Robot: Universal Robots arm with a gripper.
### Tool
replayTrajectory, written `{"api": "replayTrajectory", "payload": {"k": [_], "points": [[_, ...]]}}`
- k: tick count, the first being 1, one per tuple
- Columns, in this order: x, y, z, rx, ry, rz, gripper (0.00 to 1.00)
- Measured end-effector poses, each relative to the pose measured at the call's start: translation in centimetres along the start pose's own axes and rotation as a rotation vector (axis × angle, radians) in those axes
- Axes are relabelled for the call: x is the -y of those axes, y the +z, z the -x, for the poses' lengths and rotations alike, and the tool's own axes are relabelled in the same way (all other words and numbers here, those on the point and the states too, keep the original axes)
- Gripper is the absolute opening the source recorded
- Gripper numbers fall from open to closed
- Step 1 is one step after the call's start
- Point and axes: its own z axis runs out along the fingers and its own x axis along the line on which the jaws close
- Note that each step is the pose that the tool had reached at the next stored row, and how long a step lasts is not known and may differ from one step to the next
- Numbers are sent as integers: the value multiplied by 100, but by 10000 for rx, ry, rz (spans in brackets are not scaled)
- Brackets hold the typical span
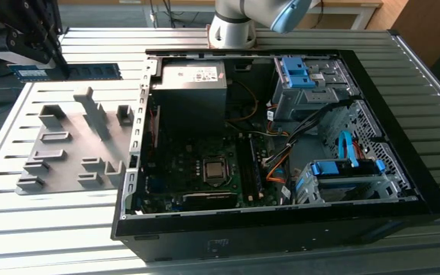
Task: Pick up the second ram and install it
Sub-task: 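Pick up the second ram and move it above second insertion slot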
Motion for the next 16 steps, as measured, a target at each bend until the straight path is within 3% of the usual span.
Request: {"api": "replayTrajectory", "payload": {"k": [16], "points": [[34,1,0,0,0,0,14]]}}
